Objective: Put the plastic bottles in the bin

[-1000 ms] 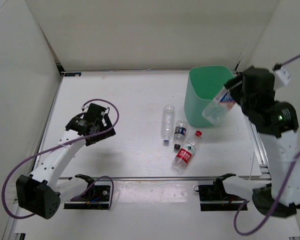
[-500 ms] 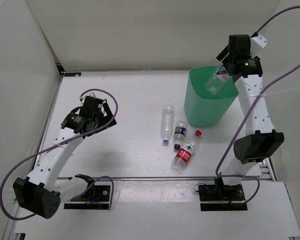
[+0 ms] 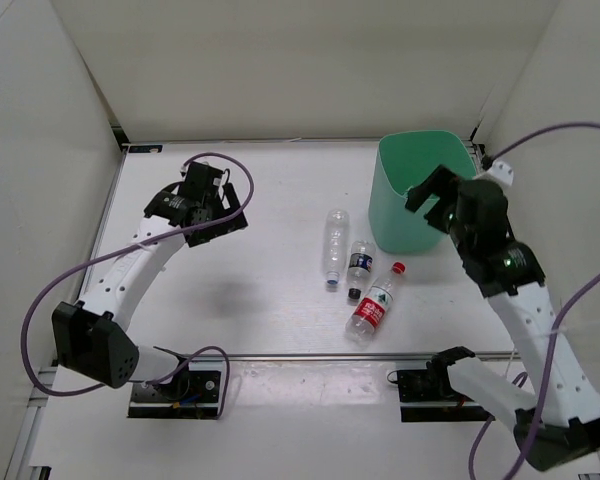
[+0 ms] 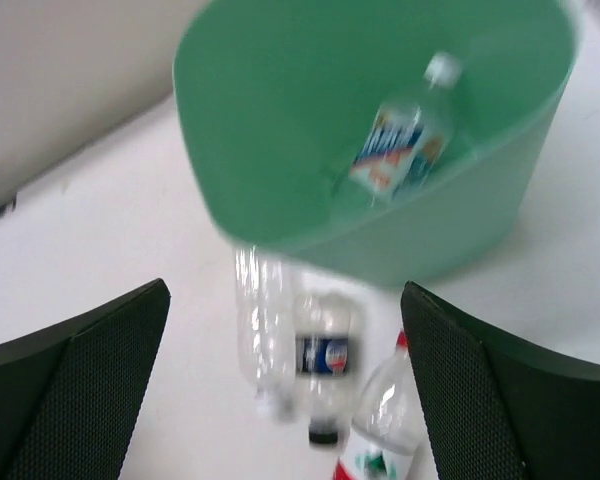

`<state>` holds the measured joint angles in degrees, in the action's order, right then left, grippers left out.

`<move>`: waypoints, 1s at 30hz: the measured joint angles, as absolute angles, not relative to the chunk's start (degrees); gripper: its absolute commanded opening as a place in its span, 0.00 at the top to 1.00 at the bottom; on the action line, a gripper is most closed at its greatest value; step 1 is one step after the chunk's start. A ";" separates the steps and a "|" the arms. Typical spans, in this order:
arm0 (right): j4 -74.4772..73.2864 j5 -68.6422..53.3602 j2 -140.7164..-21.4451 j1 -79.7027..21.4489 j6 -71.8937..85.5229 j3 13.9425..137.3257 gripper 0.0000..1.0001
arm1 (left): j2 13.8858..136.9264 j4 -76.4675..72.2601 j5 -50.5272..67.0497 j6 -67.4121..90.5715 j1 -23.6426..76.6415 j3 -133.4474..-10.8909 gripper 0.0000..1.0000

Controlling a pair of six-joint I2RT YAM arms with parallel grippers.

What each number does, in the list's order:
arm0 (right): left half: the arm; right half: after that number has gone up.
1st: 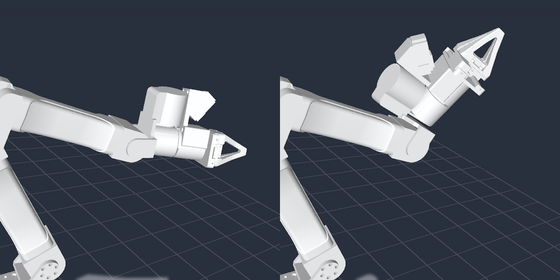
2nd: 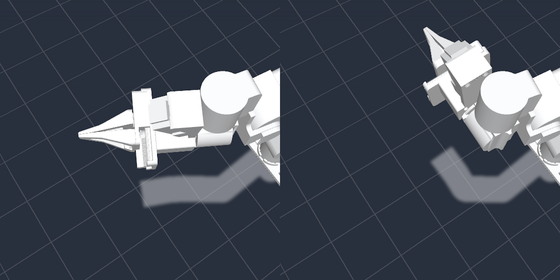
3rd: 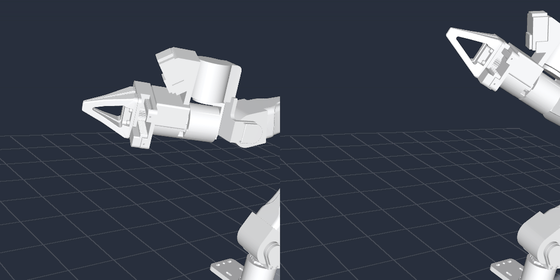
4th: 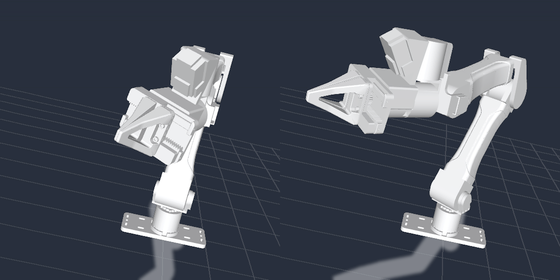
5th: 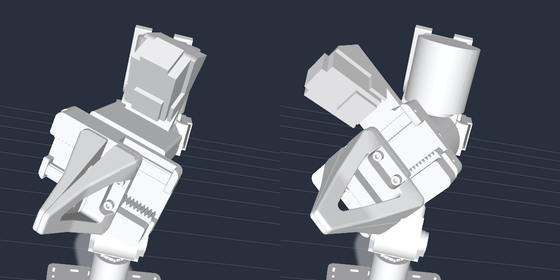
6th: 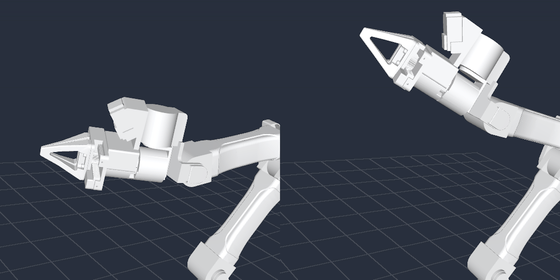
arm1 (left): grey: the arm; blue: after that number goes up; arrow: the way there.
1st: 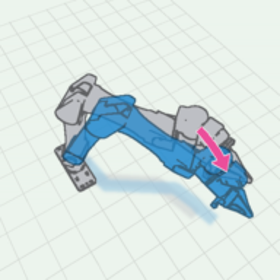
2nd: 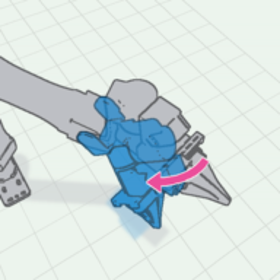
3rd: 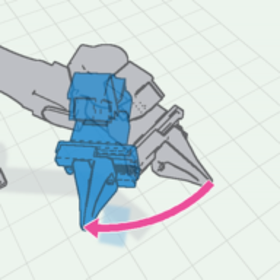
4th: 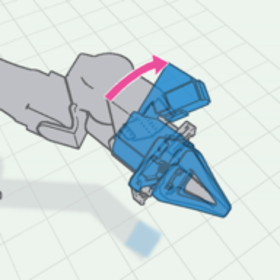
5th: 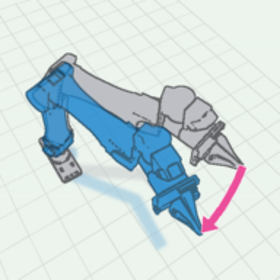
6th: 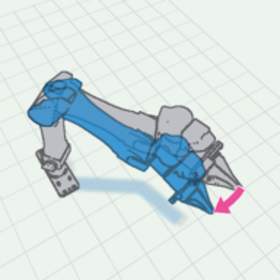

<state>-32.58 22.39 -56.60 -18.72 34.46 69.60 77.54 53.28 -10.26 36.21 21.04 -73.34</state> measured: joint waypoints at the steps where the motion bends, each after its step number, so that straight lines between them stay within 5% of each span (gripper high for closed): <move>1: -32.53 21.69 -54.19 -19.77 35.05 67.07 0.00 | 78.13 53.04 -9.96 36.18 20.80 -73.58 0.00; 8: -38.00 14.52 -47.16 -23.29 41.69 47.77 0.04 | 79.75 52.18 -9.50 36.21 20.49 -73.67 0.00; 22: -30.72 4.78 -62.85 -23.29 51.48 33.58 0.08 | 78.06 52.27 -7.90 36.21 20.40 -71.85 0.00; 27: -27.16 2.48 -70.70 -23.33 52.82 33.63 0.50 | 76.69 52.51 -7.35 36.23 20.40 -69.63 0.00; 30: -28.40 2.70 -70.76 -23.33 53.76 34.85 0.64 | 76.69 52.51 -7.20 36.21 20.40 -69.14 0.00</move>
